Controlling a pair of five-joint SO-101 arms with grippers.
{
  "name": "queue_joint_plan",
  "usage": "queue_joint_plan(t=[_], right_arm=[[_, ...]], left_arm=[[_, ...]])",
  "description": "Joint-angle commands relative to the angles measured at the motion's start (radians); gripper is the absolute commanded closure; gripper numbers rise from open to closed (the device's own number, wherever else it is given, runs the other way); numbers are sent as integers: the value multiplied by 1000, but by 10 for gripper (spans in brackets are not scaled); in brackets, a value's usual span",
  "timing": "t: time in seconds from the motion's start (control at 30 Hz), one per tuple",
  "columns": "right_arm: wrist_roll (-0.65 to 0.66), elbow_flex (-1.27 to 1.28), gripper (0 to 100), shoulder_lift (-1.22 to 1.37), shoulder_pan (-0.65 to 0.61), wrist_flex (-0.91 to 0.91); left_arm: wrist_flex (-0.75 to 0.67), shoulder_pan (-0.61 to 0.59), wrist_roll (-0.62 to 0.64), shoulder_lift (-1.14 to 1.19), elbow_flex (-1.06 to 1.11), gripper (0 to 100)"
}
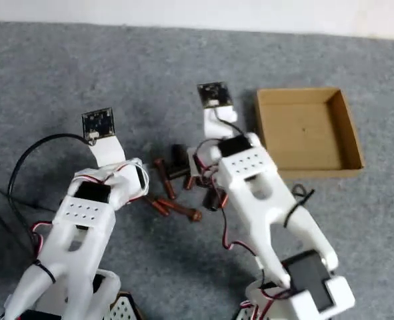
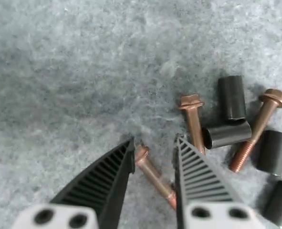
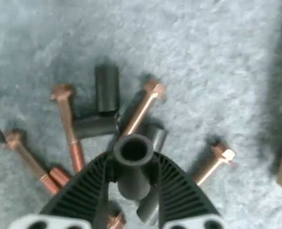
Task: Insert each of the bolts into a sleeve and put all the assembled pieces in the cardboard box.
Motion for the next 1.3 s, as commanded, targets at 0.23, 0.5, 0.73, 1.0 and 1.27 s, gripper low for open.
queue_joint_plan(t=[0.23, 0.5, 0.73, 1.0, 1.27], right_arm=[[11, 117, 994, -133, 133, -119], [11, 137, 994, -68, 142, -174], [11, 134, 994, 10, 145, -174], [11, 134, 994, 15, 145, -174], [12, 133, 994, 19, 145, -176]], left_arm=[[-8, 38, 20, 338, -179, 850], [301, 143, 23, 529, -427, 850], [311, 110, 296, 544, -437, 850], [583, 140, 298, 544, -564, 849], [624, 236, 302, 553, -555, 849]])
